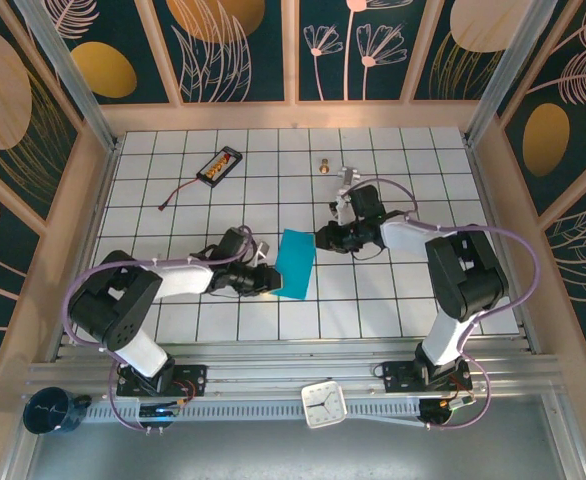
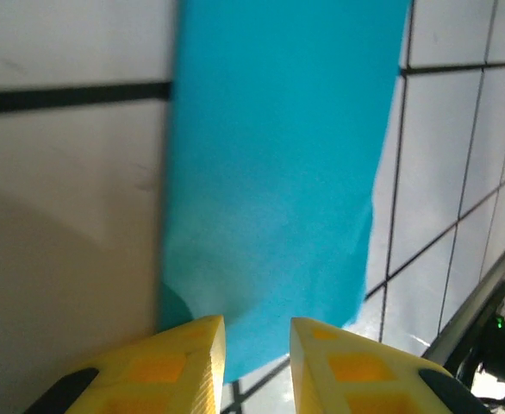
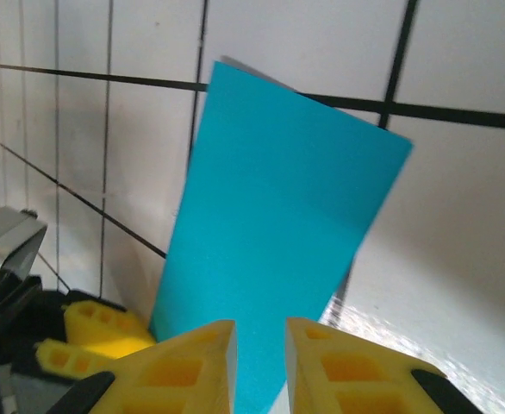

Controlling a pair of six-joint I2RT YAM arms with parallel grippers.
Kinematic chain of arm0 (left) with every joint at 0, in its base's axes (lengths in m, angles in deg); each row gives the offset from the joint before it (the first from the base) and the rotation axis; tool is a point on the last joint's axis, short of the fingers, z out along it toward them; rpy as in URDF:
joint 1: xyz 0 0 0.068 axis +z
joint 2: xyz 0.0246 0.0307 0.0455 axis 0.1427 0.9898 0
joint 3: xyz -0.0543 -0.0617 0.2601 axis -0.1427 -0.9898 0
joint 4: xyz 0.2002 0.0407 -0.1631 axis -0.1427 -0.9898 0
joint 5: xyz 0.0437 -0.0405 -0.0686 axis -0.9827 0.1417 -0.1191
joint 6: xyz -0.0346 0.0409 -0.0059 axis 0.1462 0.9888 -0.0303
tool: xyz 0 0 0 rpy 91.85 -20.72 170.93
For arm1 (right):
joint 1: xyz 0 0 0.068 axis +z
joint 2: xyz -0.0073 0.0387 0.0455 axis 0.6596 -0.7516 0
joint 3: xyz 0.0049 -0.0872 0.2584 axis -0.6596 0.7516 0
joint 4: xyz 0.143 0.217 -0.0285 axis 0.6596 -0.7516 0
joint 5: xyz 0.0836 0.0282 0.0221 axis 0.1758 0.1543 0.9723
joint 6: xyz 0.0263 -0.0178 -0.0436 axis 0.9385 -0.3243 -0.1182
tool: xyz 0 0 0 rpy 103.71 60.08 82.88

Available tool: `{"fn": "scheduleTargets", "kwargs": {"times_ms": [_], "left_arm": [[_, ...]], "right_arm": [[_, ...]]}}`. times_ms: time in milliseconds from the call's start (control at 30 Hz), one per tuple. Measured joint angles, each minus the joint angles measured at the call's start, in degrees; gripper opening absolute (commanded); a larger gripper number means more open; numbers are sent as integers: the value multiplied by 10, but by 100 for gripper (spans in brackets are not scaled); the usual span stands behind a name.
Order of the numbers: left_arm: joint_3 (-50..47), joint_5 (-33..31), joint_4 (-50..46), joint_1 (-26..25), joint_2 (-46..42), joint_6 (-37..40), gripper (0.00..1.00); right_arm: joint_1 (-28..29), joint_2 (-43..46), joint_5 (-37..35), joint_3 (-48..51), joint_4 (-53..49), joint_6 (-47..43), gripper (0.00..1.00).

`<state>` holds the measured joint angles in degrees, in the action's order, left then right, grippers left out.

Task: Fold a paper plane with a square sheet of paper (pick it up from the middle)
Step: First fold in half a square sheet of paper at the center of the table, then move the square sheet of paper to the bottom-center of the table.

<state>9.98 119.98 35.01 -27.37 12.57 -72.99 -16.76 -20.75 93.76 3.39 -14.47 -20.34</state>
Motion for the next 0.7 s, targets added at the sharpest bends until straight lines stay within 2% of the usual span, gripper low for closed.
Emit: {"fn": "scheduleTargets", "kwargs": {"times_ms": [167, 300, 467, 600, 700], "left_arm": [[-12, 0, 13, -18, -23, -28, 33], [-3, -23, 14, -18, -67, -27, 35], [63, -23, 14, 11, -20, -10, 18], [105, -23, 12, 38, 38, 13, 11], [132, -22, 12, 41, 88, 30, 7]], "right_arm": [[5, 62, -41, 38, -7, 27, 23], [40, 118, -63, 83, -6, 59, 25], [123, 148, -95, 143, 11, 129, 28], [176, 162, -120, 179, 36, 190, 30], [197, 168, -138, 195, 53, 223, 31]]}}
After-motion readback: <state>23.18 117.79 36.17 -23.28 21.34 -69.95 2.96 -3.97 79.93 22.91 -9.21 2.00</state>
